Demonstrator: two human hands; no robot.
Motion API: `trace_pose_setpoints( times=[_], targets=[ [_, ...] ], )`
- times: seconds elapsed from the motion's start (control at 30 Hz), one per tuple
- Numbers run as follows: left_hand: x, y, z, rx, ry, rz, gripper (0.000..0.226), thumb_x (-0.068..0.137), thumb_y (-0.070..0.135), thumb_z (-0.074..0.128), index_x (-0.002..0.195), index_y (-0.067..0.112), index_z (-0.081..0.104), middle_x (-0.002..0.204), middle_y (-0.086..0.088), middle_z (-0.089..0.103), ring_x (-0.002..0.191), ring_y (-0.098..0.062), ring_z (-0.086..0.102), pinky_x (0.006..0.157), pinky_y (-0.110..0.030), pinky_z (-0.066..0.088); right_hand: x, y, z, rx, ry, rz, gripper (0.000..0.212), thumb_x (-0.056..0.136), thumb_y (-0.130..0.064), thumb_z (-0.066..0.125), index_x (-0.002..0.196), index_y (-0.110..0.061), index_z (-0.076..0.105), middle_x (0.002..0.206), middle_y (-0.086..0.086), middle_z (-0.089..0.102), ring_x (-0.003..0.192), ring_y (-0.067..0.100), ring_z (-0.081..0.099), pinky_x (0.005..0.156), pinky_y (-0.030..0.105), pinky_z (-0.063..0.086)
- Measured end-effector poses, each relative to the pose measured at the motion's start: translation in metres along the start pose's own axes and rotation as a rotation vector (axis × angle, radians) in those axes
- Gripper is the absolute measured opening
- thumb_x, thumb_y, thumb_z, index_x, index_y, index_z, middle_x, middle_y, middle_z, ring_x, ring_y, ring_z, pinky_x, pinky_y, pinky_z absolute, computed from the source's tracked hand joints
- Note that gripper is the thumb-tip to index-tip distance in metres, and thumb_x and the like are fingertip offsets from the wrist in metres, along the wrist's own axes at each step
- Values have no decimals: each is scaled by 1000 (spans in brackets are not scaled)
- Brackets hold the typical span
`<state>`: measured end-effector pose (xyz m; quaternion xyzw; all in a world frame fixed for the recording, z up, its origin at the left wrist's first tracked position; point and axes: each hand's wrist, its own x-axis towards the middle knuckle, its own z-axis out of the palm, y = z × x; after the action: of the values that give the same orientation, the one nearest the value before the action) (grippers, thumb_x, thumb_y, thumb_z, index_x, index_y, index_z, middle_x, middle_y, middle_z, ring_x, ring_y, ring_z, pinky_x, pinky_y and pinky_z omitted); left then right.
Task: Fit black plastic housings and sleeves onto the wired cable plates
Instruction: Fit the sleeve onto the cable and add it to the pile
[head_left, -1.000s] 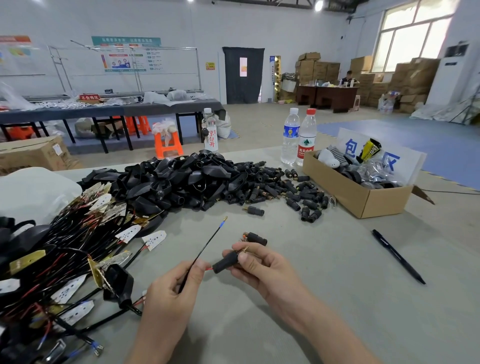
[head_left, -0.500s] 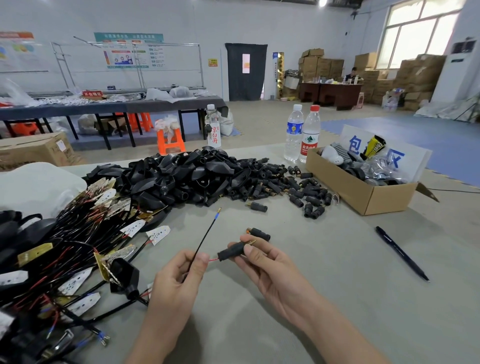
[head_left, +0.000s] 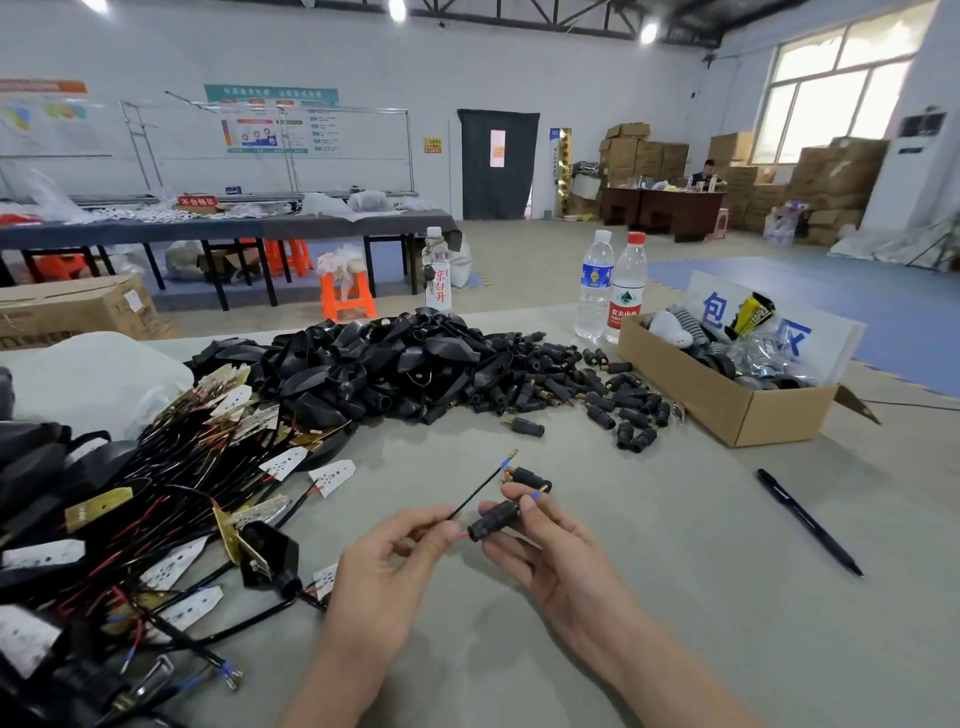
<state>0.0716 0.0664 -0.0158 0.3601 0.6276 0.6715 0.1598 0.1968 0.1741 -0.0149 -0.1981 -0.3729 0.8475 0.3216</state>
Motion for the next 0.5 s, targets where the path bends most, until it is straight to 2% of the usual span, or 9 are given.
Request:
trace_pose_setpoints(
  times=[0.03, 0.13, 0.23, 0.33, 0.43, 0.5],
  targets=[
    [-1, 2, 0, 19, -12, 4, 19, 81, 21, 76, 83, 40, 78, 83, 8, 76, 70, -2, 59, 69, -8, 45, 0, 0, 0, -6, 8, 1, 28, 96, -18, 55, 120, -6, 63, 115, 20, 71, 93, 28, 73, 76, 31, 60],
    [-7, 11, 0, -2, -70, 21, 12, 78, 38, 69, 86, 44, 76, 84, 9, 76, 76, -1, 63, 75, -14, 48, -2, -1, 1, -2, 34, -2, 26, 99, -18, 52, 121, -7, 63, 112, 18, 72, 88, 28, 73, 72, 31, 60],
    [-11, 18, 2, -48, -146, -23, 14, 78, 39, 65, 76, 30, 75, 68, 10, 67, 67, -3, 54, 66, -15, 43, -3, -1, 0, 4, 56, -5, 26, 99, -17, 53, 120, -7, 64, 112, 22, 71, 87, 32, 73, 69, 31, 59],
    [-8, 15, 1, -105, -139, -106, 25, 92, 22, 63, 69, 15, 68, 64, 1, 52, 67, -12, 45, 59, -16, 36, -3, -1, -2, 39, 65, -4, 28, 97, -16, 54, 121, -3, 63, 112, 25, 71, 86, 33, 74, 67, 29, 60],
    [-2, 8, -3, -151, -62, -157, 20, 95, -1, 55, 81, -15, 57, 71, -10, 62, 66, -14, 53, 62, -15, 44, 0, -1, -2, 95, 66, 5, 30, 96, -15, 55, 121, -1, 62, 109, 27, 71, 88, 33, 74, 66, 28, 60],
    [1, 8, -3, -172, -28, -165, 19, 96, -6, 52, 79, -14, 54, 75, -11, 70, 62, -10, 60, 61, -12, 48, 2, -1, -1, 129, 59, 24, 28, 97, -14, 54, 120, -1, 62, 109, 28, 70, 88, 33, 74, 65, 28, 60]
  ],
)
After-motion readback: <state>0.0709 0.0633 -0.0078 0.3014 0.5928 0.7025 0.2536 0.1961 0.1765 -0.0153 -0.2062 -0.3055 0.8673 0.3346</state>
